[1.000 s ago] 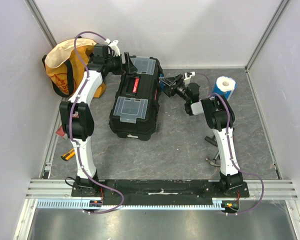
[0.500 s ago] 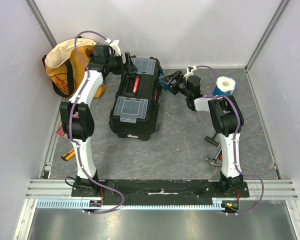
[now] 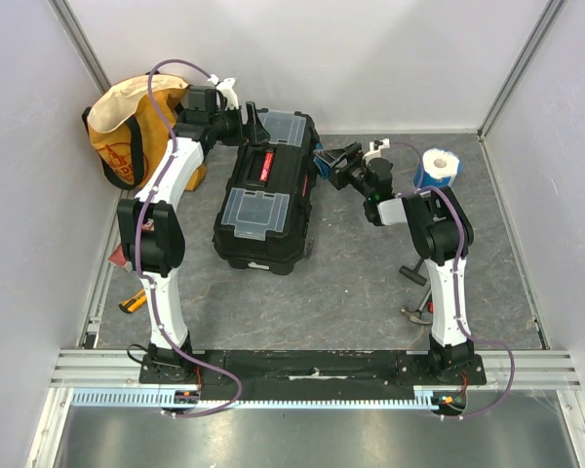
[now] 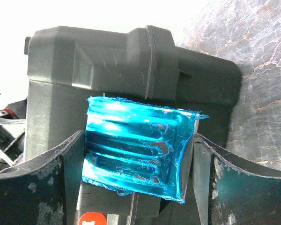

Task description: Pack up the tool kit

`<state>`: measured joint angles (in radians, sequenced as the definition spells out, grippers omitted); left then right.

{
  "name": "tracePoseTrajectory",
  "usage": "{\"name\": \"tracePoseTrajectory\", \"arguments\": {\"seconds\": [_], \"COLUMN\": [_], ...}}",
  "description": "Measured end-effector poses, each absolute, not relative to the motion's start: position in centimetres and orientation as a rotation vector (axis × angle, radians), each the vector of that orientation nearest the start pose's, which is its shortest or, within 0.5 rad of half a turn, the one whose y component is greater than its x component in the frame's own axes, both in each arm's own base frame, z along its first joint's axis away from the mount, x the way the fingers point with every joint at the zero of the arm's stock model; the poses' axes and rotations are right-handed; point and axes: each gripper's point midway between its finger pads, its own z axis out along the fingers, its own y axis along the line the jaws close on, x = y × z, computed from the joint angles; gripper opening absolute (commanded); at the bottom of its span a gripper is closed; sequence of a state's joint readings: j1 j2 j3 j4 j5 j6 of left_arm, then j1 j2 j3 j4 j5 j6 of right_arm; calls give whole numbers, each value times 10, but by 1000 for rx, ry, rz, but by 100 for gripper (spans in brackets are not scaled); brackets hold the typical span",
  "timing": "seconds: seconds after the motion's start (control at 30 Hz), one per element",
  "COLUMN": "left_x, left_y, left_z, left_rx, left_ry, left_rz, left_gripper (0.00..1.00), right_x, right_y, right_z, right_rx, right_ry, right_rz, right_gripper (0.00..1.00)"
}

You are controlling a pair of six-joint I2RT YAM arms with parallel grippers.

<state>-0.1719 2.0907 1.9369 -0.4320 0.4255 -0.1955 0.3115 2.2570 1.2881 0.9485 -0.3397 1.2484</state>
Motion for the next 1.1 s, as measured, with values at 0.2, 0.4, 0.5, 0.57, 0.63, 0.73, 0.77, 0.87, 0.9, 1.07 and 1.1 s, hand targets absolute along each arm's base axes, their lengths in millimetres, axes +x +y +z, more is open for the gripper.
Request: {"name": "tracePoseTrajectory", "arguments": {"seconds": [0.2, 0.4, 0.5, 0.57, 0.63, 0.73, 0.77, 0.87, 0.9, 1.07, 1.1], "left_x": [550, 550, 551, 551, 551, 551, 551, 551, 551, 549, 548], "left_y": [-177, -177, -179, -179, -179, -179, -179, -179, -179, -188, -191], "left_z": [203, 203, 203, 203, 203, 203, 203, 203, 203, 203, 203], "left_rx": [223, 223, 225, 225, 225, 226, 226, 225, 225, 251, 257], "left_ry": [2162, 2162, 2157, 2156, 2155, 2155, 2155, 2155, 2155, 2144, 2144], "left_rz": [-671, -672, -683, -687, -687, -688, -688, -688, -688, -720, -725], "left_gripper": [75, 75, 74, 74, 74, 74, 74, 74, 74, 74, 74], "right_x": [544, 541, 532, 530, 528, 524, 523, 516, 513, 499, 496], "right_y": [274, 271, 281, 279, 279, 279, 279, 279, 280, 276, 274], "right_z": [132, 136, 148, 148, 147, 145, 145, 144, 142, 140, 140], "right_rx": [644, 683, 643, 653, 658, 666, 664, 642, 633, 539, 520], "right_ry": [1678, 1641, 1617, 1613, 1609, 1607, 1607, 1610, 1614, 1624, 1625], "right_rz": [1550, 1595, 1651, 1663, 1671, 1686, 1692, 1707, 1709, 1634, 1609], "right_gripper": [56, 98, 98, 98, 98, 98, 98, 98, 98, 86, 81]}}
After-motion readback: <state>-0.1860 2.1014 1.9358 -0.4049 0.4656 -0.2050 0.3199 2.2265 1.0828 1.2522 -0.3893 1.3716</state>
